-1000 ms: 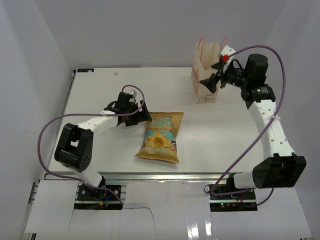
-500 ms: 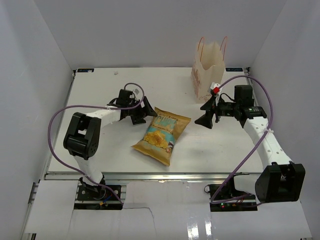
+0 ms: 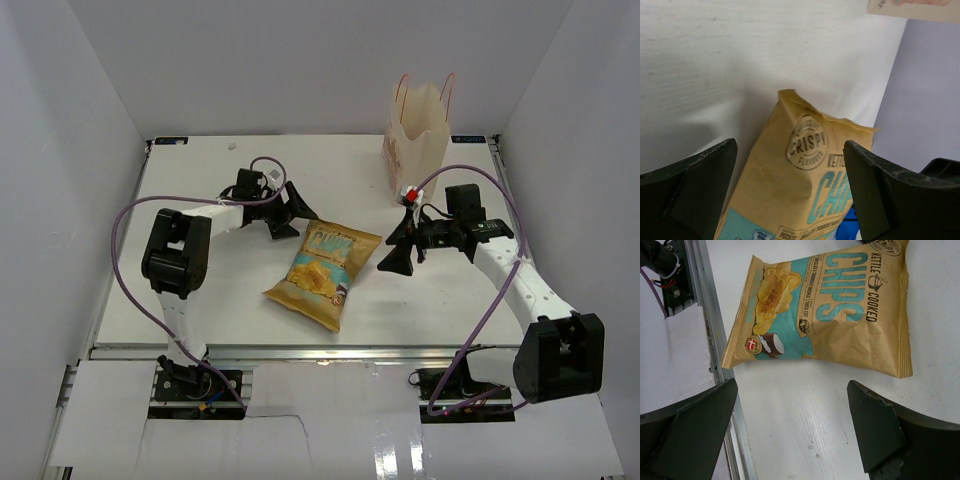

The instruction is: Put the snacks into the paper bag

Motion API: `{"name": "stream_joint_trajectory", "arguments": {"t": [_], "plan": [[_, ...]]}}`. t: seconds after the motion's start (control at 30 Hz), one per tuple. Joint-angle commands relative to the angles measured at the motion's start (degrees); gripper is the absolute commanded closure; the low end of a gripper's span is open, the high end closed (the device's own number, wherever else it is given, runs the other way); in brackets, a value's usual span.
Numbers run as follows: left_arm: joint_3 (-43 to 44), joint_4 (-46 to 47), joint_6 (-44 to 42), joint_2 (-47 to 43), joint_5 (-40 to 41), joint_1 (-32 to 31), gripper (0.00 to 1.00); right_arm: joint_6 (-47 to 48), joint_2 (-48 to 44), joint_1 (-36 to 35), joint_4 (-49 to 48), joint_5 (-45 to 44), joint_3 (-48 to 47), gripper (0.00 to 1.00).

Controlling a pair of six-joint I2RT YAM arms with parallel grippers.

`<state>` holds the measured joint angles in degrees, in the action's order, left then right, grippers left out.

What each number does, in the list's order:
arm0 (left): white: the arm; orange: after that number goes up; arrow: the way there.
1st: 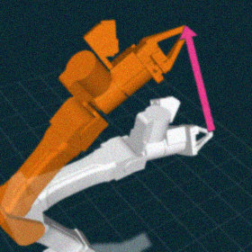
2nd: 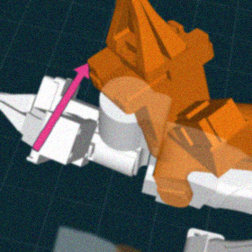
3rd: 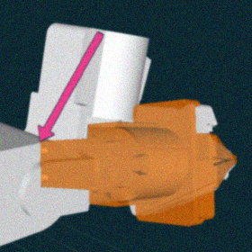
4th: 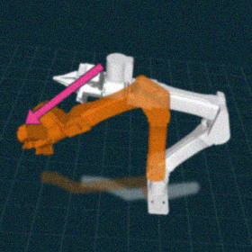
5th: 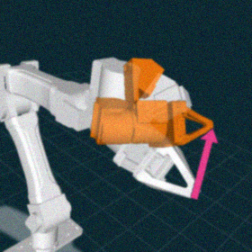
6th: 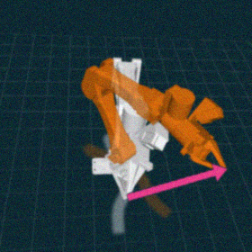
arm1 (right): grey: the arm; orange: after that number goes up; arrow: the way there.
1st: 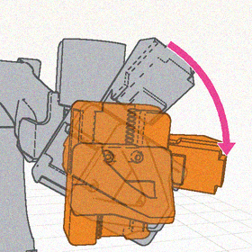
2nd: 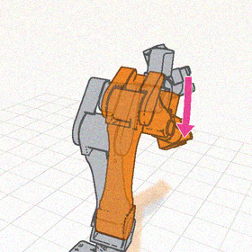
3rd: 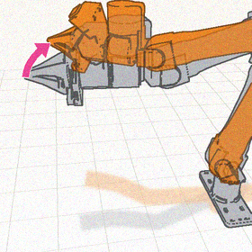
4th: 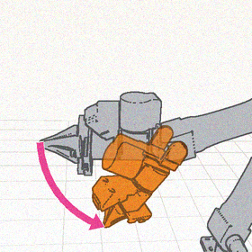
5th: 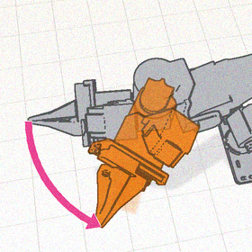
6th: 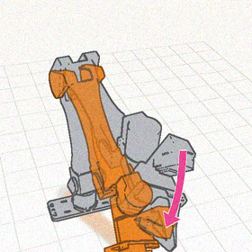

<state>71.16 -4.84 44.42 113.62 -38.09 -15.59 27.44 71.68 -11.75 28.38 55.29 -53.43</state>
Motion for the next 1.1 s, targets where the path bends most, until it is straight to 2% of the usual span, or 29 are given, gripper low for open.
{"name": "stream_joint_trajectory", "arguments": {"t": [0.0,0.1,0.3,0.33,0.37,0.47,0.5,0.6,0.7,0.83,0.93,1.07], "plan": [[3.19,-4.55,-2.05,0.19,-1.21,-0.75,0.03,-1.34,-0.40,-0.20,-1.92,-0.36,0.96,0.04],[6.18,-8.60,-4.25,2.39,0.64,-1.98,0.08,-2.39,-0.40,-0.21,-2.72,-0.27,1.75,0.04],[8.47,-8.17,-4.00,5.20,-1.20,-4.09,0.27,-3.01,0.39,-0.21,-3.07,-0.62,1.66,0.04],[8.30,-6.69,-3.73,5.29,-1.90,-4.09,0.33,-3.01,0.39,-0.29,-2.89,-0.71,1.75,0.04],[7.60,-5.80,-2.86,5.29,-3.64,-4.09,0.46,-2.92,0.30,-0.21,-2.89,-0.79,1.84,0.04],[6.63,-2.63,-1.89,4.68,-6.20,-4.09,0.70,-3.09,0.21,-0.21,-2.89,-1.06,2.19,0.03],[6.28,-1.93,-1.54,4.59,-6.73,-4.09,0.84,-3.53,0.21,-0.21,-3.07,-1.23,2.28,0.03],[5.75,0.35,-1.10,3.19,-8.31,-4.01,1.00,-4.85,0.48,-0.21,-3.33,-2.72,1.93,0.03],[5.22,3.17,-0.83,0.91,-10.07,-3.92,1.00,-7.74,1.53,-0.21,-3.68,-4.92,0.44,0.03],[1.99,9.82,0.83,-3.66,-11.30,-3.39,1.00,-22.39,2.06,-0.21,-9.21,-11.95,-0.09,0.07],[-0.22,13.01,2.42,-7.08,-12.01,-3.04,1.00,-29.78,1.62,-0.21,-14.38,-10.39,1.04,0.10],[-1.10,13.02,2.60,-8.85,-12.98,-3.12,1.00,-31.23,4.07,-0.38,-17.13,-6.87,1.57,0.10]]}}
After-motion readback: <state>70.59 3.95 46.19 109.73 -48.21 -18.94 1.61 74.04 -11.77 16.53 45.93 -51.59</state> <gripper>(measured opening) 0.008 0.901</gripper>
